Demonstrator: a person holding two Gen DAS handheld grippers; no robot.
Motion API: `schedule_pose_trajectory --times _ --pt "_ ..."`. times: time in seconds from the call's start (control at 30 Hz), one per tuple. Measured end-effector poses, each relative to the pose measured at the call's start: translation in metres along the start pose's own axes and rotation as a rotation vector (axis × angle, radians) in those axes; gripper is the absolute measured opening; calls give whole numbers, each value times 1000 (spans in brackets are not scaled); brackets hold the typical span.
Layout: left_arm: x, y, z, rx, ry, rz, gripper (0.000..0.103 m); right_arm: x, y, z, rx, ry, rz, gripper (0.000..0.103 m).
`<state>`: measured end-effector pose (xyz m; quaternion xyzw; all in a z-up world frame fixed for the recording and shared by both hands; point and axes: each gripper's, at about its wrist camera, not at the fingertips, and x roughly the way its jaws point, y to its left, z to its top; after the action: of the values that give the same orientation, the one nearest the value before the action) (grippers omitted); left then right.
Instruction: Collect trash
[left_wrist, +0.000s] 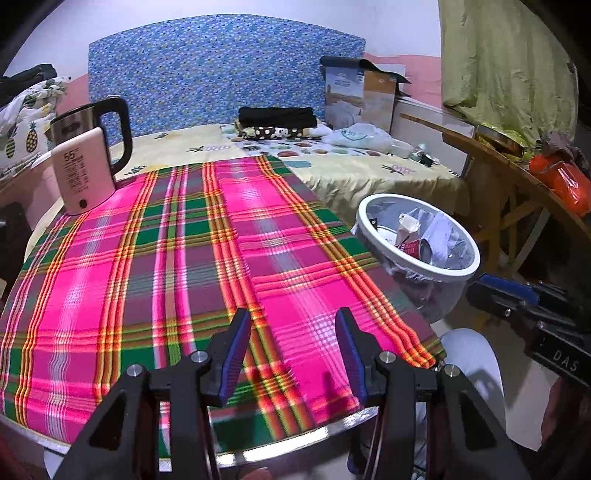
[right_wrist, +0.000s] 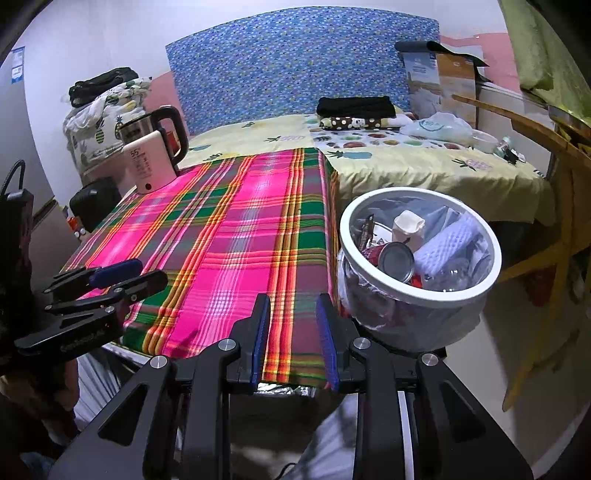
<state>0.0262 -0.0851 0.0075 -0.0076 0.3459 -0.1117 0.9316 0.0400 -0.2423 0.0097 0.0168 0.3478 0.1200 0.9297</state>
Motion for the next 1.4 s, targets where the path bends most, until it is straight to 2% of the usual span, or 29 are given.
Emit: schedule_pose_trajectory --times 1.4 --pt "-13 5 -2 -17 -8 28 49 -4 11 0 -23 -10 -4 27"
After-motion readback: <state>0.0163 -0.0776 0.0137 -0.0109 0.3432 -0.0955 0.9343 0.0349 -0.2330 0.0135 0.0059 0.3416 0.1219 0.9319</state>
